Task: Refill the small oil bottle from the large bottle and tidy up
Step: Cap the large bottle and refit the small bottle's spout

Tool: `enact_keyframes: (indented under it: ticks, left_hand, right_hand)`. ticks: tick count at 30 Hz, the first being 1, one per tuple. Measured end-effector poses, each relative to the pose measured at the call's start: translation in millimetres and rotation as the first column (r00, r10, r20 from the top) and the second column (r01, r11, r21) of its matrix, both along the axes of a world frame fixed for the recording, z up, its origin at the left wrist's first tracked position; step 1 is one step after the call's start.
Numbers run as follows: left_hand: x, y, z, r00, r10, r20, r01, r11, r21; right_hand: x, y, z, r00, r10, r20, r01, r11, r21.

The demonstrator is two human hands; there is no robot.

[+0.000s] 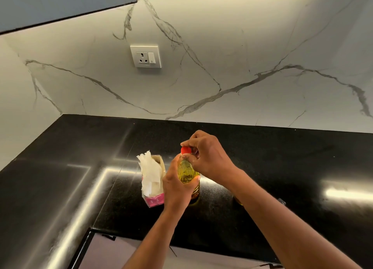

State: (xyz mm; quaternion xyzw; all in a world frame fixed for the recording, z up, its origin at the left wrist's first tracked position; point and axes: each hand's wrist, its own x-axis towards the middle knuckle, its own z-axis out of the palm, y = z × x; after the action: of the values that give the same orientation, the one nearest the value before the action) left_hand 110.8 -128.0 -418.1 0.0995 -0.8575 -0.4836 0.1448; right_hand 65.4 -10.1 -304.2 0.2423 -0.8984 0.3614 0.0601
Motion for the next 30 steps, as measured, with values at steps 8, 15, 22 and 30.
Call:
enact_keyframes:
  ticks: [8,15,22,30]
  left_hand:
    - [0.8,-1.7,-2.3,1.0,0.006,-0.005,-0.006,1.0,0.014]
    - [3.7,1.3,3.0,1.0,-0.004,-0.03,0.005,1.0,0.022]
    - [3.4,3.7,6.2,0.995,-0.027,-0.095,0.033,0.998,0.062]
    - [5.7,7.8,8.7,0.983,-0.028,-0.183,0.05,0.991,0.121]
  right_hand:
    - [-1.4,-4.2,-6.9,0.995,-0.098,-0.034,0.098,0.995,-0.02]
    - [1.3,-2.9,-19.0,0.966,-0.147,0.211,0.194,0.955,-0.224]
    - [1.8,0.7,-33.7,0.953,-0.118,0.278,0.212,0.917,-0.338]
    - [19.5,-23.4,-48.4,0.912,-0.411,-0.005,0.39,0.867,-0.31]
